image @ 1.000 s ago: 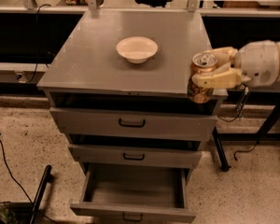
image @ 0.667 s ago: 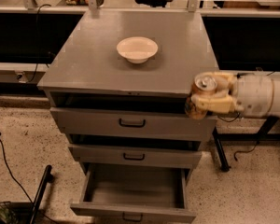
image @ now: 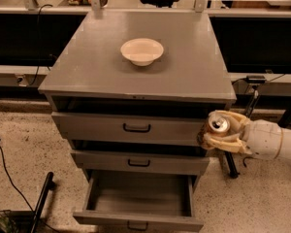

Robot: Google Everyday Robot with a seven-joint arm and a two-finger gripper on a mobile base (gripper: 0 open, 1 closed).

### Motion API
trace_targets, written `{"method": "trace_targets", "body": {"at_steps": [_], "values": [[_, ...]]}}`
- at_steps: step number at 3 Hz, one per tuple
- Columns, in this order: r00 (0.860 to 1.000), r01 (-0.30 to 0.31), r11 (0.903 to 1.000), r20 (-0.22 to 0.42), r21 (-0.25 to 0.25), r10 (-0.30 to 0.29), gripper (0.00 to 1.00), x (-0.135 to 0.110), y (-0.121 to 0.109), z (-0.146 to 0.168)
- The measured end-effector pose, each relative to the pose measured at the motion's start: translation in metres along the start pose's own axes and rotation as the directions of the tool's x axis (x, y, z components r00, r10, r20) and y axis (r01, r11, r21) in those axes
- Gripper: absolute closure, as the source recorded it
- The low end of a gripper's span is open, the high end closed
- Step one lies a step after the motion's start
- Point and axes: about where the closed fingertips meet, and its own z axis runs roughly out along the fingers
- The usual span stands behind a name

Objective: Place orange can into bottom drawer

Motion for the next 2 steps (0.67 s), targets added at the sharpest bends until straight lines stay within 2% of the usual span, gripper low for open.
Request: {"method": "trace_targets", "body": {"at_steps": [1,2], "values": [[1.0,0.017,0.9999,0.001,-0.001,-0.017,1.0,0.001,0.001,0.0],[0.998,-0.058,0.9983,0.006,0.006,0.058,1.0,0.047,0.013,0.009]]}}
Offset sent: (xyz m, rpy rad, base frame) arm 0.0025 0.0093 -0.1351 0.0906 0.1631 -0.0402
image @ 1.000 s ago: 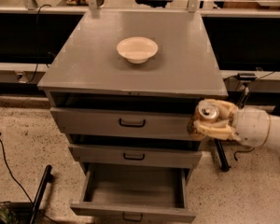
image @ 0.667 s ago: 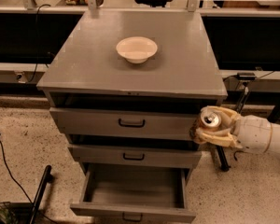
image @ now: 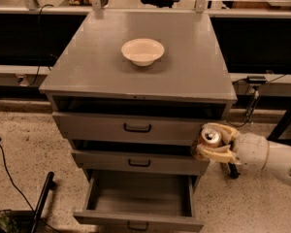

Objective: Place orange can into bottom drawer

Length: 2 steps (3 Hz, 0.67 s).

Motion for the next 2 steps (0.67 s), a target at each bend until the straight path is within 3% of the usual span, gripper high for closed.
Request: {"method": "trace_targets", "body": {"at_steps": [1,2], "values": [[0.997,-0.06,0.998,0.039,-0.02,0.06,1.0,0.071,0.041,0.002],[0.991,-0.116,0.9897,0.064,-0.083,0.122,1.0,0.173,0.099,0.0]]}}
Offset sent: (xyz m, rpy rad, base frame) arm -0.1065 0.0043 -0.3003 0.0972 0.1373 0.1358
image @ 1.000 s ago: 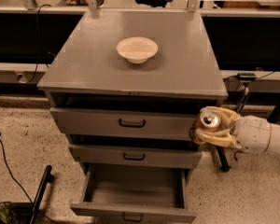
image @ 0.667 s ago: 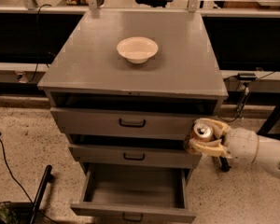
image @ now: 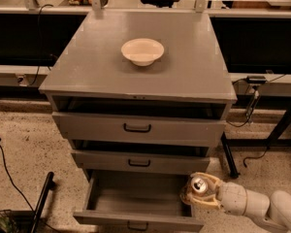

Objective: Place orange can into bottom drawer

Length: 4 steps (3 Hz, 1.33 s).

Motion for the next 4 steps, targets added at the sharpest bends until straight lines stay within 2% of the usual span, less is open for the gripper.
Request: {"method": "trace_targets", "body": {"at_steps": [1,2,3,4], "values": [[1.0,0.001,1.0,-0.004,-0.001,-0.001,1.0,0.002,-0.001,0.002],[0.999,-0.003,1.0,-0.036,-0.009,0.003,1.0,0.039,-0.008,0.018],[0.998,-0.015,0.999,-0.064,0.042,0.018,1.0,0.128,-0.026,0.03],[0.998,-0.015,0.999,-0.062,0.043,0.018,1.0,0.129,-0.025,0.031]]}}
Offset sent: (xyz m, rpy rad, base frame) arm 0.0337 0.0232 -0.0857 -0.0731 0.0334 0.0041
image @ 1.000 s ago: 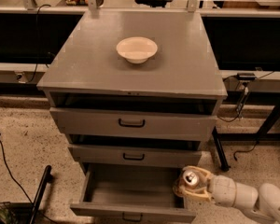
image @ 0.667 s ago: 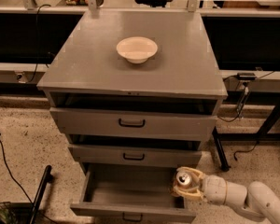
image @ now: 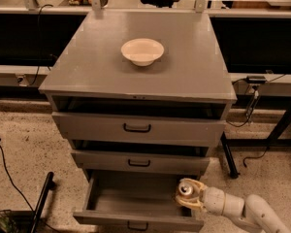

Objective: Place orange can into bottom drawer

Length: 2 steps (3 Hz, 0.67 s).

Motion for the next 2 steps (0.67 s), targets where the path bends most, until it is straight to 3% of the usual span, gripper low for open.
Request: {"method": "trace_targets", "body": {"at_steps": [1,2], "values": [[1.0,-0.016,0.9997,-0.023,-0.016,0.016,1.0,0.039,-0.001,0.02],[0.998,-0.05,0.9978,-0.038,-0.043,0.049,1.0,0.097,0.002,0.043]]}}
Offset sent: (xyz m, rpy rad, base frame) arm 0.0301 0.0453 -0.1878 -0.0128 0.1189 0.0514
